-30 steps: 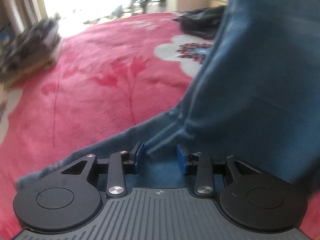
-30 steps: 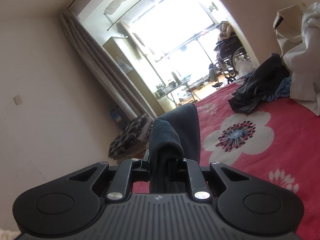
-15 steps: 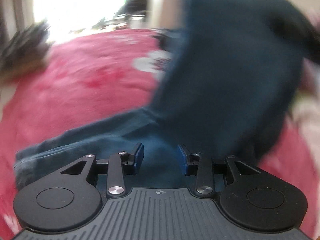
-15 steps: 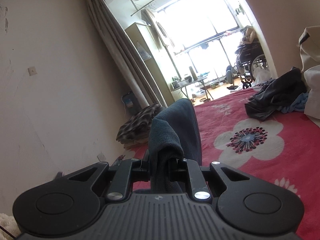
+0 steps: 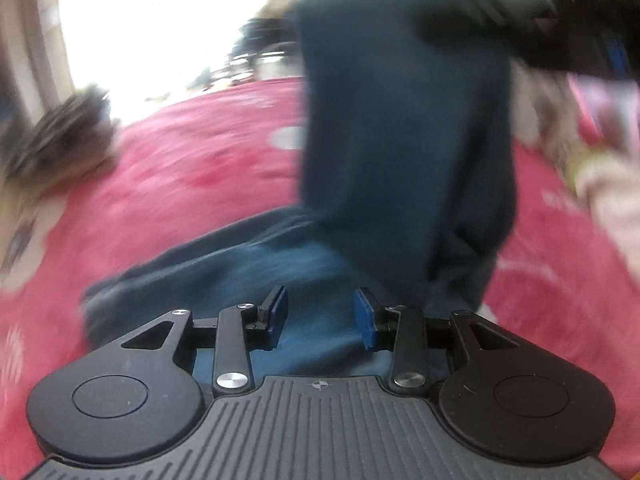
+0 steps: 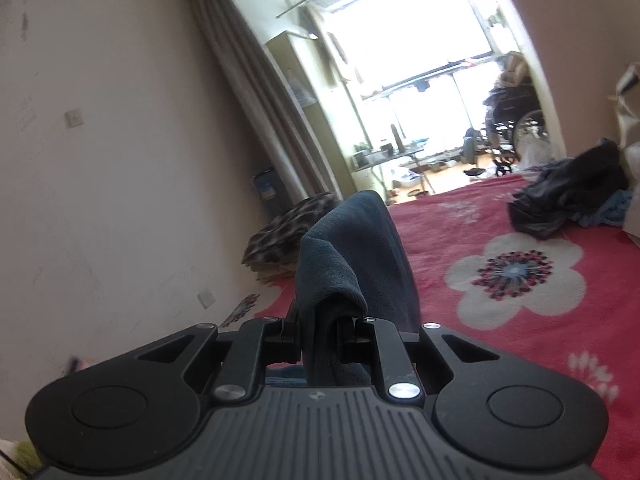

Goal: Fold clothes

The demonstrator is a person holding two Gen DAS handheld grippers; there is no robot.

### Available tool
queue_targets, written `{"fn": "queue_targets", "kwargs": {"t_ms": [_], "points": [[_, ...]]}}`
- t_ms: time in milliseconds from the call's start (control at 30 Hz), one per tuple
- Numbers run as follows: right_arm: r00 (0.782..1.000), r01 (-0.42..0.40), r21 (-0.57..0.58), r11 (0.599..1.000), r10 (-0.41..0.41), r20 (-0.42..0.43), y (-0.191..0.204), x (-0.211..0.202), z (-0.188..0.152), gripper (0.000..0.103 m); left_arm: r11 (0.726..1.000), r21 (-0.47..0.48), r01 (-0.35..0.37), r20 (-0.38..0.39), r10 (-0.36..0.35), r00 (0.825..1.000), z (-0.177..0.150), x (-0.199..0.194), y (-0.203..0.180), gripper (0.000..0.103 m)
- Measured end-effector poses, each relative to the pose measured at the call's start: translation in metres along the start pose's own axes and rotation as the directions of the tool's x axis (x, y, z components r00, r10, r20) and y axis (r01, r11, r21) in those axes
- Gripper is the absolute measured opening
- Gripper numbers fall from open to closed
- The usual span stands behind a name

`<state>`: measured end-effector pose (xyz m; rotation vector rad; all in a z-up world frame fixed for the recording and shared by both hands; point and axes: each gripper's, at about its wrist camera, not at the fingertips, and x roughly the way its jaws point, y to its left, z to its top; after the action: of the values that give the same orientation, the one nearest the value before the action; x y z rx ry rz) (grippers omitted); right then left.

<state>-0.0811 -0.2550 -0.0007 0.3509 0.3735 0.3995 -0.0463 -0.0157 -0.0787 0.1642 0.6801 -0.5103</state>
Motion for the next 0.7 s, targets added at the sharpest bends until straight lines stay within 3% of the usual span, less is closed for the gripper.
{"fn": "queue_targets", "kwargs": {"t_ms": [167,300,467,700], "points": [[0.999,-0.044,-0.050,0.998,0.043,-0.027,0.037,0.024,-0.014,0.017,0.968,-0.234,-0.093,0.022,0.101,0.995,-0.010,-0.038,0.059,0.036],[0.994,-0.066,-0.126,0.990,0.054,-0.097,0.074,0.057,-0.038,0.017,0.907,-0.406,-0.110,-0.012,0.115,0.993,-0.025,-0.042,0.098,0.037],[0.978,-0.074,-0.305,0.949,0.009,-0.208,0.116,0.096,-0.074,0.017,0.808,-0.588,-0.043,-0.045,0.020,0.999,-0.050,-0.029,0.133,0.037],[0.985,-0.049,-0.450,0.892,-0.030,-0.168,0.147,0.100,-0.083,0.017,0.691,-0.721,0.054,-0.013,-0.091,0.996,-0.072,-0.021,0.159,0.037]]}}
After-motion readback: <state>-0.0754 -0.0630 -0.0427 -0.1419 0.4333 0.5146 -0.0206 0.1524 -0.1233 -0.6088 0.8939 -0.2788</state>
